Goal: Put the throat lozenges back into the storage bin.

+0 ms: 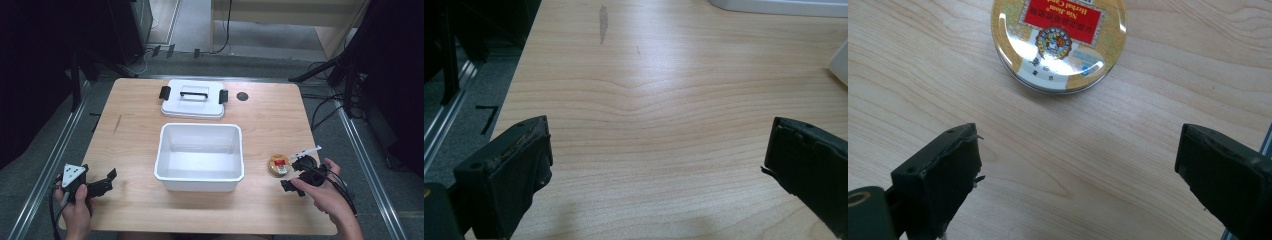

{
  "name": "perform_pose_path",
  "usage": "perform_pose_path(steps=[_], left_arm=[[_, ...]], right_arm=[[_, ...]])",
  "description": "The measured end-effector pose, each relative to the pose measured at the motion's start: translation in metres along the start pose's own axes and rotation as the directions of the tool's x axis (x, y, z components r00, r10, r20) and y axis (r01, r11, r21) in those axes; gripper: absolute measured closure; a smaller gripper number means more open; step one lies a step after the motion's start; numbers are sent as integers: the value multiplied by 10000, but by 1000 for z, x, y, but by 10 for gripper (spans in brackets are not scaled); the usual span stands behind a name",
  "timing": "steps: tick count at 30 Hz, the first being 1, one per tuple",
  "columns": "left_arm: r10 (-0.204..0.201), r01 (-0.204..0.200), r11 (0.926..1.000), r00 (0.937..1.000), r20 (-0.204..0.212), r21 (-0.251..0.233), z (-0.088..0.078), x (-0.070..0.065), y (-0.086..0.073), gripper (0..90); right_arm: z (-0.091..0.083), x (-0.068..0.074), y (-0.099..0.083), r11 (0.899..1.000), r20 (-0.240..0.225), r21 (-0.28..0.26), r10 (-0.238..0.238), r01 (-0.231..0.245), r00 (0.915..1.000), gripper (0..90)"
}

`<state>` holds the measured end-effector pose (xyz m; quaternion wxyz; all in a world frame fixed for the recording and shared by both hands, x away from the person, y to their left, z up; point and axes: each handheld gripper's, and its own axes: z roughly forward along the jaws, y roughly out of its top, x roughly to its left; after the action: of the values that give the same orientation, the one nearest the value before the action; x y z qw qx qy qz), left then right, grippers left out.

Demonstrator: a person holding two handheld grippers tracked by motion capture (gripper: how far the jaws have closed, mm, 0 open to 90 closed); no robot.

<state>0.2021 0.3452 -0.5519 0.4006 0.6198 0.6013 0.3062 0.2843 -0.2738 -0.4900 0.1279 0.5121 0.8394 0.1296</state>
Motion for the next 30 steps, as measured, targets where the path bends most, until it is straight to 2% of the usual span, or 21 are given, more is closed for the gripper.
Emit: perform_pose_path(steps=[7,21,28,30], left_arm=[[-27,27,10000,10000,25,-13,0,0,0,0],[-26,26,10000,10000,35,-8,0,0,0,0],[-32,32,10000,10000,39,-8,0,0,0,0],[-35,35,10000,10000,36,-6,0,0,0,0]], right_arm=[[2,4,16,9965,18,738,-392,390,9992,35],[6,10,40,9873,-53,1454,-642,643,9979,36],[11,12,52,9823,11,1806,-499,489,9988,51],[13,12,56,9810,8,1914,-316,308,9995,52]])
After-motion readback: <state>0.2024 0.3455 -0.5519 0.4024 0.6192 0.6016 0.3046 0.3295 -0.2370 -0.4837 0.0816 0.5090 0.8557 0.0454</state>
